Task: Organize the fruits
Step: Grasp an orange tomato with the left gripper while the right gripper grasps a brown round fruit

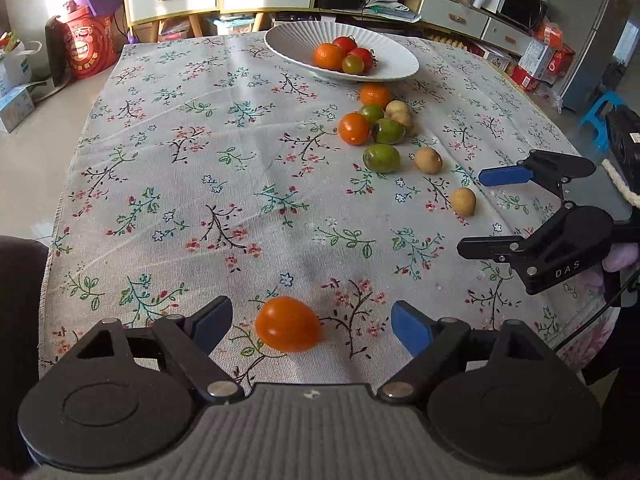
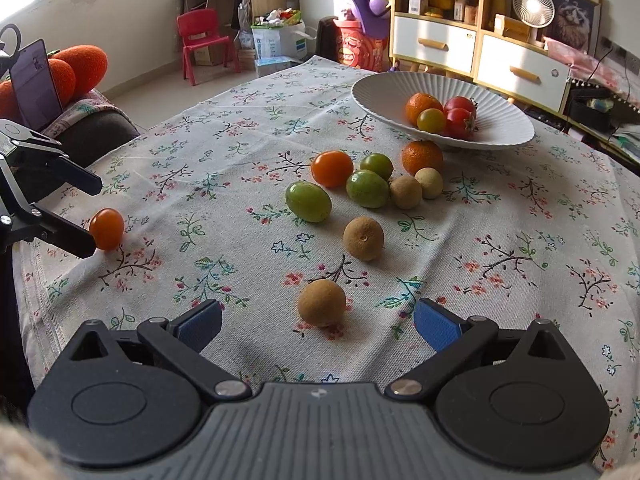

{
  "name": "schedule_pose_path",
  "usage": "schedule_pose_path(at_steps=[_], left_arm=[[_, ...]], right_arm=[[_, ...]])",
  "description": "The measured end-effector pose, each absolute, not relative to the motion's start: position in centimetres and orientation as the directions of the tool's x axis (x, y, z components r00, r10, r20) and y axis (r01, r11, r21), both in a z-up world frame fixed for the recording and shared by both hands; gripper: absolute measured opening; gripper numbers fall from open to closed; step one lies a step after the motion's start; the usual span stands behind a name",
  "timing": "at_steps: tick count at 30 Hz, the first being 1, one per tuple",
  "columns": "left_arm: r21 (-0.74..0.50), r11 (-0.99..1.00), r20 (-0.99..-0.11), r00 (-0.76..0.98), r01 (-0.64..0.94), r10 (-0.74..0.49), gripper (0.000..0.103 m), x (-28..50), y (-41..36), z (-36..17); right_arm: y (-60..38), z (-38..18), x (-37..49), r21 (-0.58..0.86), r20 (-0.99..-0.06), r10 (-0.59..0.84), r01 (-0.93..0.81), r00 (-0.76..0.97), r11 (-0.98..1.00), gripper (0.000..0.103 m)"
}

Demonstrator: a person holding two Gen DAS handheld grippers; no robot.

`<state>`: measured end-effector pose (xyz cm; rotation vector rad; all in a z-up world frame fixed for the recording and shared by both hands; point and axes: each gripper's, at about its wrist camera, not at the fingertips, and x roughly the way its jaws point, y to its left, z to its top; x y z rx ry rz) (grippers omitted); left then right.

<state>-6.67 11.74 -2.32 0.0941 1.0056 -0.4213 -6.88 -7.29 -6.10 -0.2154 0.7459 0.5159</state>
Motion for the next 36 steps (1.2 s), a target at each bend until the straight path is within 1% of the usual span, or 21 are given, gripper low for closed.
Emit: schedule_pose_path(at_steps=[2, 3, 5, 7, 11, 12, 14, 15, 17, 19, 23, 25, 29, 36], left_arm=[[-0.121, 0.915, -0.847, 0.44, 0.386, -0.297, 0.062, -6.6, 11.7, -2.7], [-0.117, 0.914, -0.851, 0.435, 0.388, -0.293, 0.061, -6.7, 11.7, -2.8], [-0.105, 0.916, -0.857, 0.432, 0.387, -0.28, 0.054, -6.7, 11.6, -2.9], [-0.104, 0.917, -0.86, 0.428, 0.384, -0.277, 0.05, -6.6, 11.7, -2.9], [-0.097, 0.921, -0.866, 0.423, 0.377, -0.265, 0.037, -6.5, 11.7, -3.0], [-0.096, 0.922, -0.867, 0.423, 0.375, -0.263, 0.036, -6.5, 11.7, -3.1], [-0.092, 0.927, -0.867, 0.428, 0.364, -0.255, 0.033, -6.3, 11.8, -3.2], [-0.09, 0.929, -0.865, 0.434, 0.359, -0.251, 0.032, -6.3, 11.8, -3.3], [-0.092, 0.933, -0.86, 0.444, 0.348, -0.25, 0.032, -6.2, 11.8, -3.4], [-0.092, 0.937, -0.854, 0.457, 0.337, -0.248, 0.032, -6.2, 11.8, -3.4], [-0.1, 0.946, -0.844, 0.478, 0.308, -0.245, 0.031, -6.0, 11.8, -3.6], [-0.097, 0.949, -0.843, 0.482, 0.301, -0.239, 0.025, -6.0, 11.7, -3.7], [-0.095, 0.95, -0.842, 0.484, 0.299, -0.237, 0.025, -5.9, 11.6, -3.7], [-0.096, 0.955, -0.835, 0.499, 0.281, -0.23, 0.024, -5.8, 11.7, -3.8]], right_arm=[[-7.1, -6.2, -7.0, -0.01, -0.694, 0.373, -0.525, 0.616, 0.851, 0.101], [-7.1, -6.2, -7.1, -0.011, -0.694, 0.373, -0.527, 0.616, 0.85, 0.1], [-7.0, -6.2, -7.0, -0.011, -0.696, 0.371, -0.526, 0.614, 0.851, 0.095], [-7.0, -6.2, -6.8, -0.01, -0.697, 0.368, -0.521, 0.616, 0.853, 0.092], [-7.0, -6.1, -6.6, -0.021, -0.696, 0.36, -0.518, 0.622, 0.855, 0.082], [-7.1, -6.1, -6.6, -0.023, -0.696, 0.358, -0.518, 0.622, 0.855, 0.08], [-7.1, -6.1, -6.7, -0.032, -0.696, 0.351, -0.516, 0.626, 0.856, 0.073], [-7.1, -6.1, -6.7, -0.039, -0.696, 0.346, -0.515, 0.629, 0.856, 0.071], [-7.1, -6.0, -6.8, -0.044, -0.694, 0.347, -0.519, 0.631, 0.854, 0.061], [-7.0, -6.0, -6.8, -0.032, -0.698, 0.36, -0.53, 0.619, 0.848, 0.054], [-6.9, -5.9, -7.0, -0.038, -0.698, 0.363, -0.538, 0.617, 0.842, 0.047], [-6.8, -5.8, -7.1, -0.04, -0.698, 0.363, -0.54, 0.617, 0.841, 0.043], [-6.8, -5.7, -7.0, -0.034, -0.701, 0.368, -0.544, 0.611, 0.839, 0.035], [-6.9, -5.6, -6.8, -0.04, -0.7, 0.357, -0.533, 0.619, 0.845, 0.028]])
